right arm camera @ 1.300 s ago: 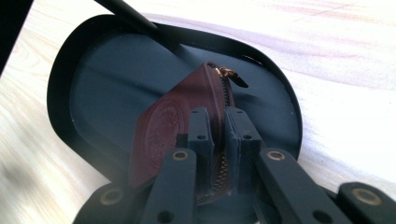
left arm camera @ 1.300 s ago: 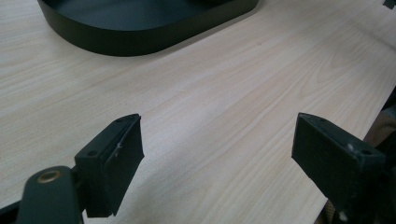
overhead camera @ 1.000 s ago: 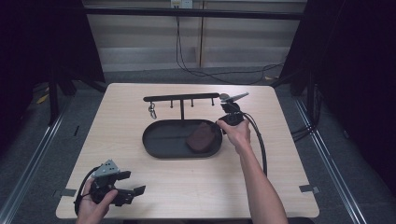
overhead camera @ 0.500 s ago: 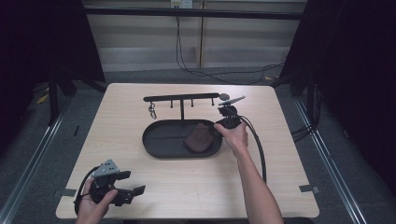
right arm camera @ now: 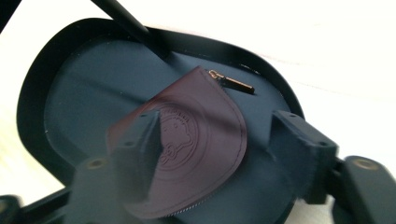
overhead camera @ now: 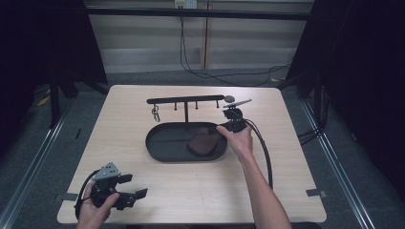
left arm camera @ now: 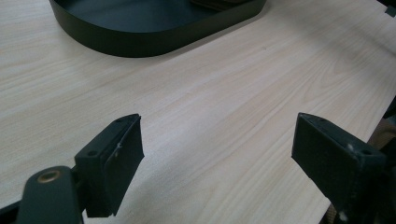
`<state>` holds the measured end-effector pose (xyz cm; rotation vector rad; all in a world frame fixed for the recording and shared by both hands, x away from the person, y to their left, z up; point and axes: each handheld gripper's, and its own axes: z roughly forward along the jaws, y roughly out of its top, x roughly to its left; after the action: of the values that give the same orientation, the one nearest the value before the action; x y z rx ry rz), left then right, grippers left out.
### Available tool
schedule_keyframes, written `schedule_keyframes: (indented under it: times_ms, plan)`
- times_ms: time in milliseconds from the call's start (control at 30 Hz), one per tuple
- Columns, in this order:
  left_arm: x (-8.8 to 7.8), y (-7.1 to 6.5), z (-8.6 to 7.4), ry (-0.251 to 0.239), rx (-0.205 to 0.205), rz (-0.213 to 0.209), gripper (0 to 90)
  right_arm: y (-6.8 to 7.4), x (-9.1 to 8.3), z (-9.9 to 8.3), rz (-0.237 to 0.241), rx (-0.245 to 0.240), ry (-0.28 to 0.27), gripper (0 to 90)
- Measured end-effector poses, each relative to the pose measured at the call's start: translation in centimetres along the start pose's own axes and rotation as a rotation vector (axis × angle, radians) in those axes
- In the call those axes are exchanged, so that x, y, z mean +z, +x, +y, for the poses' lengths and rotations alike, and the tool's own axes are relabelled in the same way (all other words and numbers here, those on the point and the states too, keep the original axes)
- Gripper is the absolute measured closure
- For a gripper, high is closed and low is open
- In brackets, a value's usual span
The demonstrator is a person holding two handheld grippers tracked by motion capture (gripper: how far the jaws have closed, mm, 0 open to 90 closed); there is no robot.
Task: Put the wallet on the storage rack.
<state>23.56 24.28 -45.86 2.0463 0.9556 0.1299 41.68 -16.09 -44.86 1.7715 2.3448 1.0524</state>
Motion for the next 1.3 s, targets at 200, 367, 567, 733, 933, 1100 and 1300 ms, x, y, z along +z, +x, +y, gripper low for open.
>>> schedule_keyframes:
  times_ms: [200, 367, 567, 733, 933, 1100, 1300]
  plan:
    - [0.0, 0.1, 0.0, 0.002, -0.004, 0.003, 16.4, 0.1, -0.9, -0.4, -0.003, -0.014, -0.006, 18.8]
    - [0.0, 0.2, 0.0, 0.0, -0.012, 0.009, 16.4, 0.1, -1.5, -0.8, 0.005, -0.014, -0.025, 15.0]
    - [0.0, 0.2, -0.1, 0.0, -0.012, 0.01, 16.4, 0.1, -2.3, -1.5, -0.008, -0.025, -0.045, 15.3]
    - [-0.1, 0.2, -0.1, -0.004, -0.016, 0.01, 16.4, 0.2, -3.2, -2.0, -0.034, -0.035, -0.065, 21.1]
    - [-0.2, 0.3, -0.2, -0.004, -0.016, 0.015, 16.4, 0.2, -4.5, -3.0, -0.057, -0.061, -0.085, 22.2]
    - [-0.1, 0.3, -0.2, -0.003, -0.019, 0.016, 16.4, 0.1, -5.6, -4.0, -0.055, -0.066, -0.109, 20.3]
    - [-0.2, 0.2, -0.2, -0.002, -0.018, 0.02, 16.4, 0.0, -6.5, -5.5, -0.068, -0.083, -0.118, 19.1]
